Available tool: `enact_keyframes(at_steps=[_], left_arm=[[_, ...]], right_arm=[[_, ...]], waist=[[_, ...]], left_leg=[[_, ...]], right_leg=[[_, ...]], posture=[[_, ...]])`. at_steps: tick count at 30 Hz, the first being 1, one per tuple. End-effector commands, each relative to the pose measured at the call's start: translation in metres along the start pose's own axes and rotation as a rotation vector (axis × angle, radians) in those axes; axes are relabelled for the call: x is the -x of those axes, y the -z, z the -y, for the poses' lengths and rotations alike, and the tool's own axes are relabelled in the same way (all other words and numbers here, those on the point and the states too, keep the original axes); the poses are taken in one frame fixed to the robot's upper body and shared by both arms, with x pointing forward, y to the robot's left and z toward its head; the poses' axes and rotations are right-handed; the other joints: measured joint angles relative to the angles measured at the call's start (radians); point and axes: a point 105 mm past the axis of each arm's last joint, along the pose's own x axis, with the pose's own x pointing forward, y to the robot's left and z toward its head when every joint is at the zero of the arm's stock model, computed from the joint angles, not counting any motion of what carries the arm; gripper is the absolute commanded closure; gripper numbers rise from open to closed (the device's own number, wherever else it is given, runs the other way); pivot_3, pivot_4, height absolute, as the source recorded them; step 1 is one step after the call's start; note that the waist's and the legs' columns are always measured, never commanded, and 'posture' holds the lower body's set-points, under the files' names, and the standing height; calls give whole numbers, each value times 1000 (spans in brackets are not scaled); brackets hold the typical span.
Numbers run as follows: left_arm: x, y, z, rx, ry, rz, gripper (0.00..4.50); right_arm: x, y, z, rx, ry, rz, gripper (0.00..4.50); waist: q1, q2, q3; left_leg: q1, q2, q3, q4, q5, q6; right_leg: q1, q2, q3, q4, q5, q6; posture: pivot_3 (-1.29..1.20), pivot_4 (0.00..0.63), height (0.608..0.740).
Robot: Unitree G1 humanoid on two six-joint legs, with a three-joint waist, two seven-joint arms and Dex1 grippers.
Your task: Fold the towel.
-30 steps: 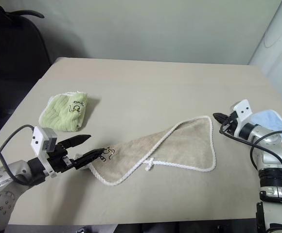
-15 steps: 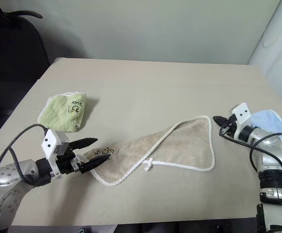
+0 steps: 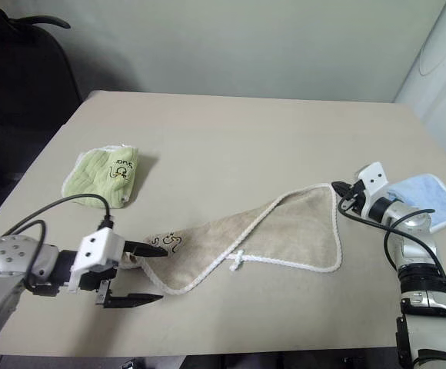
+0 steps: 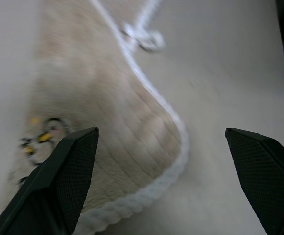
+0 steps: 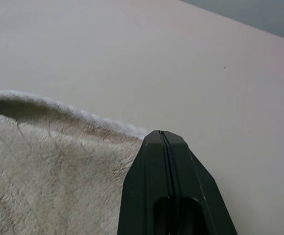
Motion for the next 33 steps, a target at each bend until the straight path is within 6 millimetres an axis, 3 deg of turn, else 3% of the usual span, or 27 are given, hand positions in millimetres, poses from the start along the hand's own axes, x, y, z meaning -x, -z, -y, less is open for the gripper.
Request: enact_keyframes(at_steps=[1,5,12,16,27,29,33], left_arm=[[-10,7,2,-92,72,-60,17],[-23,12,2,-102,121,-64,17],[-25,14,1,-110,127,-63,17],[-48,25,-6,-109,143,-66,851],[-44,21,4,-87,151,-25,4484],[-43,20,1,-66,110,-17,4484],[-33,-2,-14,63,5,138,4484]], right_arm=[[6,-15,5,33,42,56,4500],[10,-14,5,27,60,56,4500],[11,-14,4,25,64,53,4500],[22,-15,4,27,79,47,4500],[12,-21,3,36,59,49,4500],[8,-23,1,44,43,49,4500],[-6,-20,-5,59,-8,8,4500]], waist=[[-2,0,0],[-6,0,0],[-10,0,0],[-1,2,-1],[-11,5,-3],[-13,5,-3],[-15,5,-3]], left_leg=[[0,0,0,0,0,0],[0,1,0,0,0,0],[-1,1,0,-1,0,0],[-1,1,0,0,-1,1],[0,1,1,0,-1,1],[0,1,1,0,-1,1],[0,1,1,0,-1,1]], right_leg=[[0,0,0,0,0,0],[-1,0,0,0,0,0],[-1,0,0,-1,0,0],[0,-1,0,-1,0,0],[0,0,1,-2,0,1],[0,0,1,-2,0,1],[0,0,1,-2,0,1]], posture=[[0,150,740],[0,150,740],[0,150,740],[0,150,740],[0,150,740],[0,150,740],[0,150,740]])
